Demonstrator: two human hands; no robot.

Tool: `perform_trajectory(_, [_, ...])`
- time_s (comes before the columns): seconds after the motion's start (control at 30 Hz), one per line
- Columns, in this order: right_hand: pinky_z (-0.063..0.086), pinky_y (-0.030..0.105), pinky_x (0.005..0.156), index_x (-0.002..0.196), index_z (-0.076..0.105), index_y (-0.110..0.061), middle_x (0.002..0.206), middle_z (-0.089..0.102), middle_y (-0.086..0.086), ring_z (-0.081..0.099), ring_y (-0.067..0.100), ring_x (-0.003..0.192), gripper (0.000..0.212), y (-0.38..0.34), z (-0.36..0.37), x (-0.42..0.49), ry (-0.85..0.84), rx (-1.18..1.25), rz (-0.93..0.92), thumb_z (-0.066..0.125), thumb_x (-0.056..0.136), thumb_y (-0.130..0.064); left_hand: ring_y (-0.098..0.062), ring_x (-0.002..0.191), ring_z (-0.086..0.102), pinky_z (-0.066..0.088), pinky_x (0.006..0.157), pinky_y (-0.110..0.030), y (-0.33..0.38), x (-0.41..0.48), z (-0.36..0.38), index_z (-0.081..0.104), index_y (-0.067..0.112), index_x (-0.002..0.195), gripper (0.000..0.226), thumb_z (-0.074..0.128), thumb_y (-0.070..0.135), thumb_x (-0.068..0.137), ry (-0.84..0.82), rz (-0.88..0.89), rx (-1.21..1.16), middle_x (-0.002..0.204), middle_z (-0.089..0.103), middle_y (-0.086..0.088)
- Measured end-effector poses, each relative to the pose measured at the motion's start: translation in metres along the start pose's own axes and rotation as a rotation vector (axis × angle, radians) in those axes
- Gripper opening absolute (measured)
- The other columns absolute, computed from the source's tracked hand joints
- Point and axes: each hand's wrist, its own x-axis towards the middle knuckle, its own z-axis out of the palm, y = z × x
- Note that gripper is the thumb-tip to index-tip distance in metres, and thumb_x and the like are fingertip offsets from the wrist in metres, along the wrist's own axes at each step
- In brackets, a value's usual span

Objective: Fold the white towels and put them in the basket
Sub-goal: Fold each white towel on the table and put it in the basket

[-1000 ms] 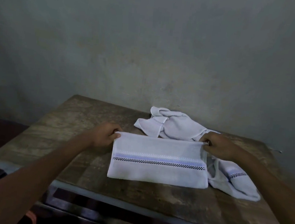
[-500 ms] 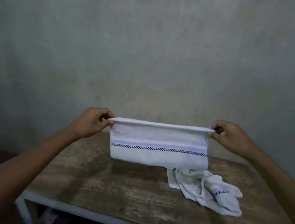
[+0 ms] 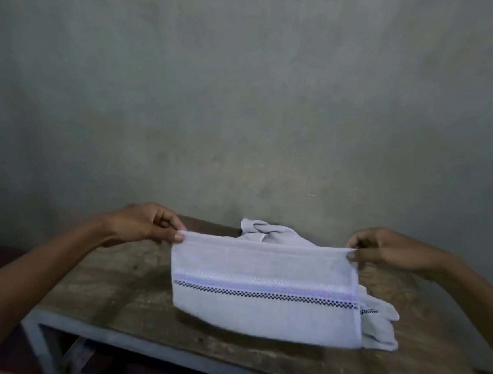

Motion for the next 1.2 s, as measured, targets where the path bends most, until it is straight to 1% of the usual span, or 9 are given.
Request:
perform_trajectory(0.17, [0.051,0.032,0.072,0.083,0.066,-0.009,0.086,0.069,0.011,0.062,0.02,0.077,0.004,0.038,0.033,0.047,0.11,0.015,0.023,0.065,0.085,-0.006,0.006,0.068,0.062,0.046,0.064,-0.008,-0.019,0.014,0.02,0.073,0.021,0.084,0.011,0.077,0.027,0.076,0.203,-0.027,0.244,0.078,0.071,0.006])
perform_trajectory(0.27, [0.058,0.035,0.066,0.079,0.064,-0.012,0.081,0.068,0.008,0.066,0.02,0.072,0.009,0.049,0.052,0.065,0.333,0.059,0.038,0.065,0.084,-0.005,0.01,0.063,0.058,0.04,0.056,-0.004,-0.021,0.019,0.03,0.069,0.021,0.083,0.009,0.074,0.015,0.079,0.369,0.091,0.384,0.075,0.066,0.011])
perform_trajectory(0.37, [0.049,0.018,0.067,0.071,0.061,-0.023,0.075,0.064,-0.006,0.062,0.011,0.075,0.025,0.065,0.086,0.07,0.533,-0.065,-0.06,0.069,0.077,0.001,-0.005,0.061,0.054,0.038,0.055,-0.009,-0.053,0.021,0.039,0.068,0.027,0.08,0.015,0.076,0.015,0.076,0.513,0.11,0.35,0.07,0.066,0.0])
perform_trajectory(0.47, [0.039,0.013,0.064,0.076,0.06,-0.025,0.076,0.063,-0.004,0.057,0.007,0.072,0.026,0.094,0.138,0.056,0.561,-0.213,-0.131,0.071,0.075,-0.001,-0.003,0.074,0.059,0.045,0.065,-0.014,-0.107,0.006,0.073,0.066,0.033,0.08,0.004,0.067,0.035,0.077,0.45,0.12,0.389,0.079,0.068,0.016])
perform_trajectory(0.53, [0.042,0.02,0.064,0.08,0.06,-0.026,0.08,0.065,-0.004,0.062,0.013,0.074,0.019,0.117,0.177,0.043,0.508,-0.295,-0.129,0.067,0.075,-0.009,-0.001,0.08,0.059,0.045,0.076,-0.01,-0.142,-0.014,0.103,0.06,0.029,0.093,0.018,0.055,0.039,0.079,0.348,0.147,0.408,0.086,0.063,0.027])
perform_trajectory(0.67, [0.05,0.04,0.063,0.085,0.056,-0.024,0.086,0.062,-0.003,0.062,0.021,0.081,0.008,0.143,0.225,0.021,0.458,-0.343,-0.143,0.056,0.078,-0.02,-0.007,0.085,0.059,0.046,0.078,-0.018,-0.173,-0.031,0.13,0.056,0.029,0.09,0.008,0.055,0.03,0.082,0.346,0.186,0.345,0.088,0.066,0.004])
perform_trajectory(0.83, [0.04,0.027,0.073,0.086,0.058,-0.021,0.089,0.056,-0.004,0.056,0.017,0.086,0.017,0.139,0.234,0.008,0.424,-0.302,-0.154,0.048,0.073,-0.028,-0.005,0.092,0.057,0.044,0.083,-0.019,-0.18,-0.039,0.129,0.061,0.024,0.092,0.015,0.054,0.026,0.079,0.304,0.216,0.384,0.095,0.063,0.003])
perform_trajectory(1.0, [0.032,0.031,0.071,0.066,0.057,-0.025,0.08,0.053,-0.01,0.056,0.014,0.078,0.011,0.101,0.235,0.026,0.616,-0.311,-0.094,0.049,0.067,-0.032,-0.01,0.095,0.053,0.034,0.081,-0.024,-0.15,-0.026,0.151,0.064,0.023,0.09,0.023,0.048,0.031,0.076,0.513,0.156,0.571,0.099,0.063,0.006])
perform_trajectory(1.2, [0.04,0.04,0.093,0.114,0.058,-0.015,0.118,0.059,0.007,0.054,0.027,0.111,0.049,0.045,0.258,0.098,0.49,-0.335,-0.051,0.03,0.082,-0.039,-0.018,0.141,0.027,0.02,0.112,-0.036,-0.105,0.035,0.205,0.041,0.012,0.139,0.066,0.018,0.048,0.089,0.363,0.065,0.684,0.15,0.036,-0.005])
